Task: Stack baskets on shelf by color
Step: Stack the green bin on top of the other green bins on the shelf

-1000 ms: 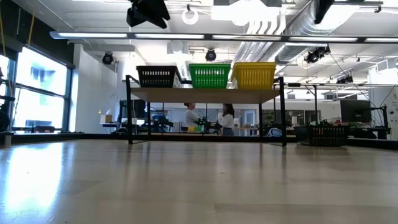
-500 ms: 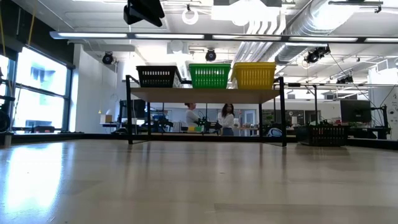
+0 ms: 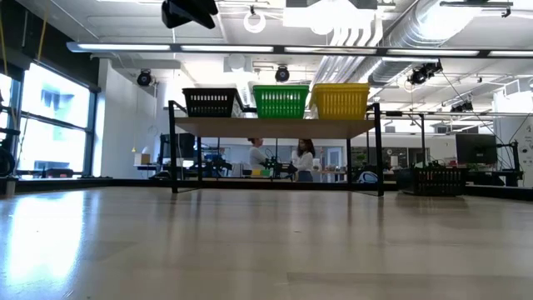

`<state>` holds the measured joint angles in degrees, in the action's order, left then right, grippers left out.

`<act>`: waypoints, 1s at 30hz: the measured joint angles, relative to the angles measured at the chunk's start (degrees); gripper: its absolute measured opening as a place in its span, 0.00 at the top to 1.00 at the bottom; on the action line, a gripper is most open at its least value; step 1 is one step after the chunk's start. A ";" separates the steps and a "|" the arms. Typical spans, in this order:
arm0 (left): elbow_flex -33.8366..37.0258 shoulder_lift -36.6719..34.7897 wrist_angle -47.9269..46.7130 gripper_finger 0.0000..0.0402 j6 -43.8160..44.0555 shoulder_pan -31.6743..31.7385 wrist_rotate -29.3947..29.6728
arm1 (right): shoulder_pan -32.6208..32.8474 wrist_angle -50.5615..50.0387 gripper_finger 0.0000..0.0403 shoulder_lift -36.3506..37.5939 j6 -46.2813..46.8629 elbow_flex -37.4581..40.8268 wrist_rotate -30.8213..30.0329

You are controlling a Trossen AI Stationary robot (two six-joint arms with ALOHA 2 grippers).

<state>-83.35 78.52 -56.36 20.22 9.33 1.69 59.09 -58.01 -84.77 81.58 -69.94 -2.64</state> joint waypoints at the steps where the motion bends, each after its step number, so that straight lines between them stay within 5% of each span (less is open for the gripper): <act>1: 0.00 -0.02 0.00 0.70 0.55 -0.07 0.00 | 0.66 1.52 0.76 0.00 0.05 0.91 0.40; 30: 0.00 0.00 0.07 0.70 6.17 -0.03 0.28 | 8.59 19.15 0.76 -0.77 -0.59 17.77 8.75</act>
<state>-83.35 78.52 -56.29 26.38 9.30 1.97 67.68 -38.85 -85.55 80.99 -52.17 6.11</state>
